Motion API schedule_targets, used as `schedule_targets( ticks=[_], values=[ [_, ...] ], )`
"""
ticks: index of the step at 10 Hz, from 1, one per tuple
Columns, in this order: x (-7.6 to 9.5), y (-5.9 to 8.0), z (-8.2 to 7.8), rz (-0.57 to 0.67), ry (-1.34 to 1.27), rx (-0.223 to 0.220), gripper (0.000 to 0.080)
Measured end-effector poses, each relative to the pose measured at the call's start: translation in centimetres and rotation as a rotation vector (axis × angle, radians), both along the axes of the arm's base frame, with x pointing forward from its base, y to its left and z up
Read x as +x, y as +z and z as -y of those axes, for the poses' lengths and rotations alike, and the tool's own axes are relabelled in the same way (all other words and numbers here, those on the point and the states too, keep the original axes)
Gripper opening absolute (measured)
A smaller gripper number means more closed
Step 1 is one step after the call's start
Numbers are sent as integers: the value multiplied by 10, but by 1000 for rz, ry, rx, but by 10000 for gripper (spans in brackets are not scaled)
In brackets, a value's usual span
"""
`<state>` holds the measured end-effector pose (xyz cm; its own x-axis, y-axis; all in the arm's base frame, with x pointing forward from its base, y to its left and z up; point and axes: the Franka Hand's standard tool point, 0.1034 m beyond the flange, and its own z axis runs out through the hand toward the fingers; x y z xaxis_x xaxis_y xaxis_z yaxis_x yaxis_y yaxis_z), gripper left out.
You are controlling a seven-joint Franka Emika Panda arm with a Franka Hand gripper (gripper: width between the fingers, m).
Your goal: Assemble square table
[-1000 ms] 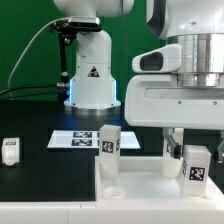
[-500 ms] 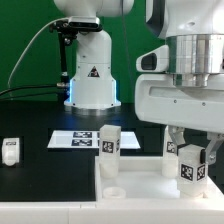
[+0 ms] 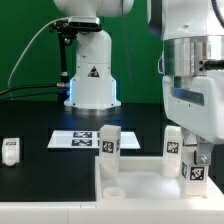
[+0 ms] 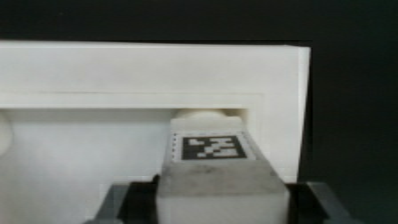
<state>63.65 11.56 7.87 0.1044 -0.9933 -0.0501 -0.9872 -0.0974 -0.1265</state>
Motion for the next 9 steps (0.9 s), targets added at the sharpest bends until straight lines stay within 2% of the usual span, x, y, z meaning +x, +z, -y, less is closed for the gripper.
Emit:
schedule_targets(
  ticks=[1,2,3,4,5,6,7,8,9],
  values=[
    [-2,-1,-1,-20,136,-23,285],
    [1,1,-1,-23,355,-51,442],
    [4,1,0,-16,527,-65,442],
    [4,0,0,-15,566,-72,596],
    [4,-1,1,-11,642,-79,633],
    [4,-1,1,-7,706,-86,633],
    [4,-1,1,-5,833,-112,646],
    [7,1,0,8,1053,-166,649],
    [8,2,-2,24,1244,-192,649]
  ],
)
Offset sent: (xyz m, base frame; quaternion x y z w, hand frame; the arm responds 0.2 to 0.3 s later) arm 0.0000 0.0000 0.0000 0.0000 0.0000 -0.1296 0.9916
